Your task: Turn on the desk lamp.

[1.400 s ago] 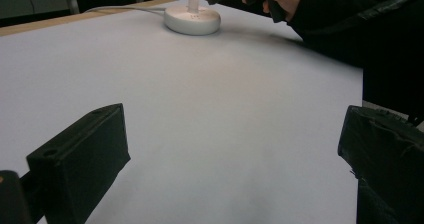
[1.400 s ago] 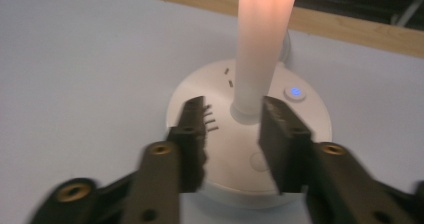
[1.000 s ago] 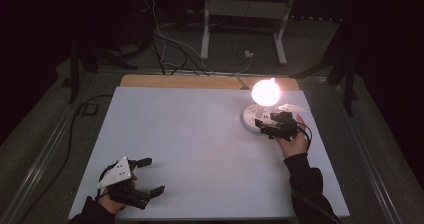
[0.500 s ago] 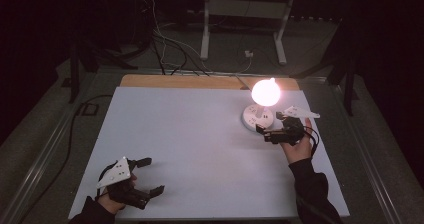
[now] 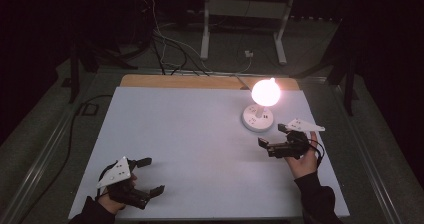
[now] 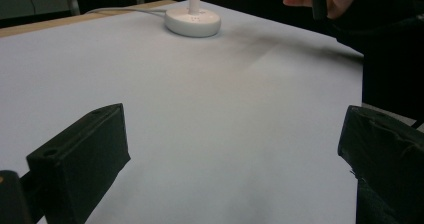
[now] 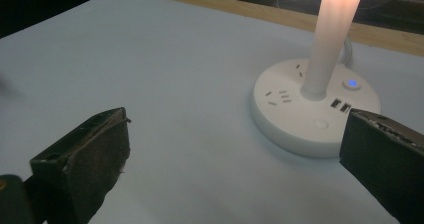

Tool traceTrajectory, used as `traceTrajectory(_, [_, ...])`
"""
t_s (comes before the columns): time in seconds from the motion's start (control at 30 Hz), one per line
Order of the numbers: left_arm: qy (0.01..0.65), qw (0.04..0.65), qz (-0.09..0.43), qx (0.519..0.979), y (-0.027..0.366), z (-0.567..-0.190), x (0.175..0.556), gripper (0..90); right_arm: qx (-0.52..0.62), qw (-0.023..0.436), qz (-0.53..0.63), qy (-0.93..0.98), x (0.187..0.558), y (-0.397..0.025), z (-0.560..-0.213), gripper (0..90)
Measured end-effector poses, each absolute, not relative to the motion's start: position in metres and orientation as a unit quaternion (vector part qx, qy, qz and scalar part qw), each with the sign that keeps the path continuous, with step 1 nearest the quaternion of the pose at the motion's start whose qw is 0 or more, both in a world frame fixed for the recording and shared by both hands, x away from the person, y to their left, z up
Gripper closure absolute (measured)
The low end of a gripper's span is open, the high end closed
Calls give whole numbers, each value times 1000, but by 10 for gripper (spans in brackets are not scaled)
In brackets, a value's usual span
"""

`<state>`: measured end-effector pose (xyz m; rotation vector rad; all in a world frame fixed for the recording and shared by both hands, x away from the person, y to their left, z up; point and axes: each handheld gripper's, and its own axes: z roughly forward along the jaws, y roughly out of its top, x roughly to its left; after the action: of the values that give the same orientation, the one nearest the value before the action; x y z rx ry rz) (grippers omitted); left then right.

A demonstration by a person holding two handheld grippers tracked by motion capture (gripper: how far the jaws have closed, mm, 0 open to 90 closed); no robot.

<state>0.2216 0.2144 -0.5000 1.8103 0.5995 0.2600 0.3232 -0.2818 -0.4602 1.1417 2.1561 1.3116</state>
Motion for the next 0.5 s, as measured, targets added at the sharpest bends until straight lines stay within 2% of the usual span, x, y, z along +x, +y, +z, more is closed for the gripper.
traceTrajectory(0.5, [254,573,113,771,215,-499,221,4,378,172,437,798,286,-290,-484,0])
